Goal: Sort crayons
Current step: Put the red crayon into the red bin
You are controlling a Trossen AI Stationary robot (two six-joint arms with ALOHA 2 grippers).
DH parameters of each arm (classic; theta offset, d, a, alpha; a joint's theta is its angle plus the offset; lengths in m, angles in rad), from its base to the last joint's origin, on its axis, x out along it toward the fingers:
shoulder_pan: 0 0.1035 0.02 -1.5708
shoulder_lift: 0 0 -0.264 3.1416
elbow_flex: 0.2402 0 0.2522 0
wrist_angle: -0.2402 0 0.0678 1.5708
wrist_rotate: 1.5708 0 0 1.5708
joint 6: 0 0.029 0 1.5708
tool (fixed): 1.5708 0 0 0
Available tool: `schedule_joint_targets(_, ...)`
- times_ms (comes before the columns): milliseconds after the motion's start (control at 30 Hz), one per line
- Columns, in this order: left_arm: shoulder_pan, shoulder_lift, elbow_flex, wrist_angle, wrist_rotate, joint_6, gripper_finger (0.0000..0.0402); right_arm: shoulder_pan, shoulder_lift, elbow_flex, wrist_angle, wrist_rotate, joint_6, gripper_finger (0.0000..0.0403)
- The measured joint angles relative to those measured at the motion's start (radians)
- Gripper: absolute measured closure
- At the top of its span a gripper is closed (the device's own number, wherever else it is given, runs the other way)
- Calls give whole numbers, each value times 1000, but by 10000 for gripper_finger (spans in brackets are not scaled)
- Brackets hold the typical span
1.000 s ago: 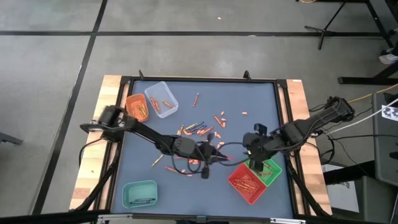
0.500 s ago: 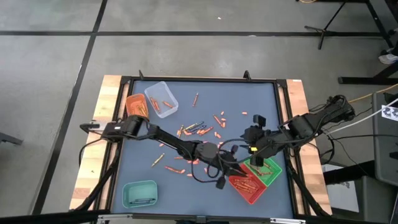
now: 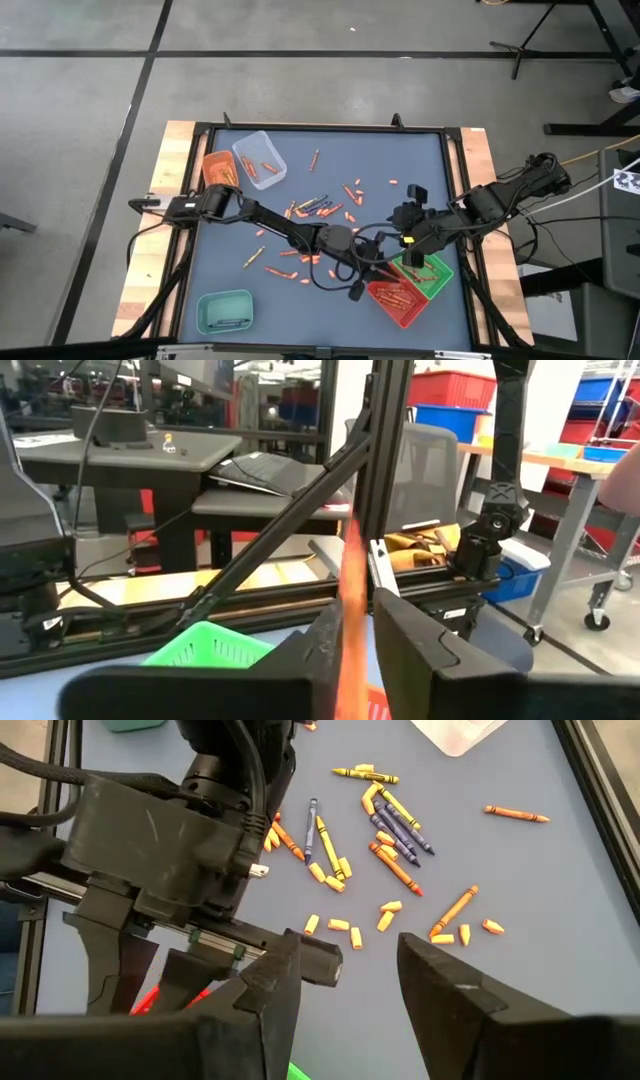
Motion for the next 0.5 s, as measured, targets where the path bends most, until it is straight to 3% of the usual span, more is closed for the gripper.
schedule_joint_targets(267, 0, 0, 0, 0, -4, 0, 325, 0, 0, 0, 0, 0, 0, 237)
schedule_joint_targets(500, 0, 0, 0, -4, -9, 0, 327, 0, 0, 0, 0, 0, 0, 237)
